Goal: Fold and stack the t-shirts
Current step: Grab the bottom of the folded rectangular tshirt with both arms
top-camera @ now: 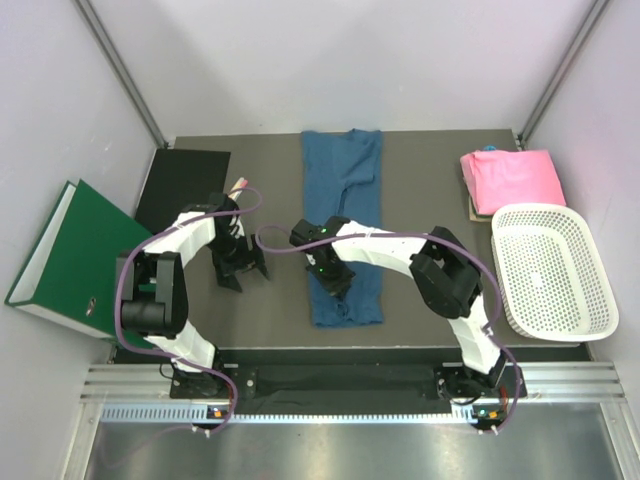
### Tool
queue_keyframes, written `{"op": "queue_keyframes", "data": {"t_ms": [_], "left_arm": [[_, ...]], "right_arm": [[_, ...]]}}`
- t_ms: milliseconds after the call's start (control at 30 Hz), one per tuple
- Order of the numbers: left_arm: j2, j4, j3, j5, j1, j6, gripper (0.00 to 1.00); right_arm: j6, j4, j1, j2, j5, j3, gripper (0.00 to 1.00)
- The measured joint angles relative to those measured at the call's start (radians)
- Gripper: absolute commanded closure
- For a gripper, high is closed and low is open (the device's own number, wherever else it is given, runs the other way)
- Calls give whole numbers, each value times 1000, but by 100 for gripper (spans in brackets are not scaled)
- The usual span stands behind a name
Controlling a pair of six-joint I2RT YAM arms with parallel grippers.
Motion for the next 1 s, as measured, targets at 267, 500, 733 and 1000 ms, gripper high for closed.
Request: {"op": "queue_keyframes", "data": {"t_ms": [267,500,733,1000], "left_arm": [[0,0,0,-3,0,0,17],[2,0,-1,-3,0,0,17],[4,0,-1,-7,0,0,17],[4,0,-1,-13,0,0,16]], "right_arm": [[1,-54,-4,-106,28,8,100],[0,-48,-4,-127,-15,21,100],[-16,-23,-4,-121,-124,21,100],[-43,-4,-4,-49,-237,38,100]]}}
